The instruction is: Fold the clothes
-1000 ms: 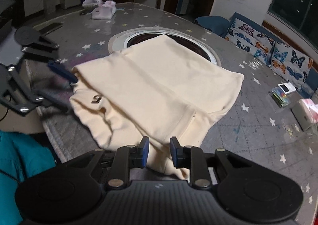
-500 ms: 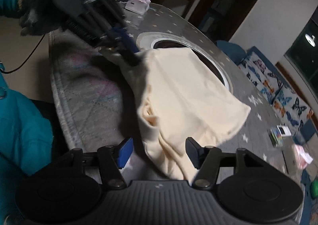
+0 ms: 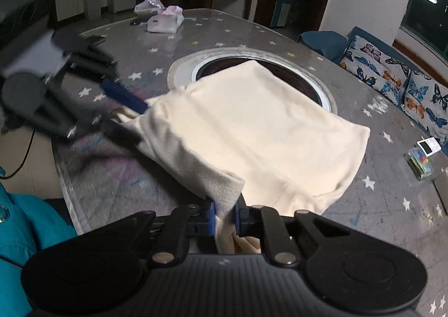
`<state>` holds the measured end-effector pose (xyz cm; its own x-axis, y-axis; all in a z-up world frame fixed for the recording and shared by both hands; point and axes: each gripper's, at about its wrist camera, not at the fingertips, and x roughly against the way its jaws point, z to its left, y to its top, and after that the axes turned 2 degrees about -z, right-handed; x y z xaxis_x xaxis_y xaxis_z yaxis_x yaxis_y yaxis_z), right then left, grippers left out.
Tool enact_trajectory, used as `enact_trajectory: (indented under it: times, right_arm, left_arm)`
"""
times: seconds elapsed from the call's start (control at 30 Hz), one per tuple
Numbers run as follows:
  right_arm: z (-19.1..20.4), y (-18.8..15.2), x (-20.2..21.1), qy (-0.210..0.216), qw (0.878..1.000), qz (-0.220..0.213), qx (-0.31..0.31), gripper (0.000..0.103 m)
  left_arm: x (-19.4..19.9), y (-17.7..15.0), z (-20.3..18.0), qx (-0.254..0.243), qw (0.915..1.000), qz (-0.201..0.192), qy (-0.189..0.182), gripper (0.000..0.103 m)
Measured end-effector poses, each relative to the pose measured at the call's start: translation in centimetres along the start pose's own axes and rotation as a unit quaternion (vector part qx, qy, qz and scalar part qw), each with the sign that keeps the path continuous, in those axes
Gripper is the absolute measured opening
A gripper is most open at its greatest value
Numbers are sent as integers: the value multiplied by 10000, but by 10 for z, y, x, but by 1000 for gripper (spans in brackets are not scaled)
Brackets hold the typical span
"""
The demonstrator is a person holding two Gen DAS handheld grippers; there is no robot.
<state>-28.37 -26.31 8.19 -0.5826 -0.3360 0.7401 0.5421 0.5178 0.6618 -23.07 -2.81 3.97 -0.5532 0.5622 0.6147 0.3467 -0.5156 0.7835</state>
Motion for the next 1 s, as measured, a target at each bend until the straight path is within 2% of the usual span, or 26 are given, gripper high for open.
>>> enact_trajectory:
  times: [0.23,0.3,0.33,0.4,0.5,0.63,0.77,0.87,1.0]
  right_arm:
    - [2,3,-1,-73,10000,-34,-25,11]
    - [5,1,1,-106,9999,-49,-27,10]
    - [7,0,3,-118,9999,-76,-25,10]
    - [10,-1,8,-130,9998,-139,-38,10]
    - [15,-2,23,-116,9995,-284,-31,10]
    - [32,-3,59,45,9991,-388,140,10]
    - [47,1,88,254,9984,-434,245,9]
    - [42,14,89,181,9983,-497,227,9]
    - [20,34,74,24,9985,-525,137,9]
  left_arm:
    - [-2,-16,-7,-690,9968,99,389,38]
    - [-1,-18,-7,-802,9958,87,443,24]
    - [0,-19,-7,-855,9952,80,470,14]
    - [5,-17,-3,-739,9965,41,391,8]
    - [24,-14,-1,-548,9981,-106,257,7]
    - [69,-13,-8,-348,9991,-232,-26,7]
    - [102,-9,-17,-296,9987,-412,10,7]
    - [100,1,-9,-205,9981,-566,164,7]
    - [74,20,17,18,9972,-693,273,7]
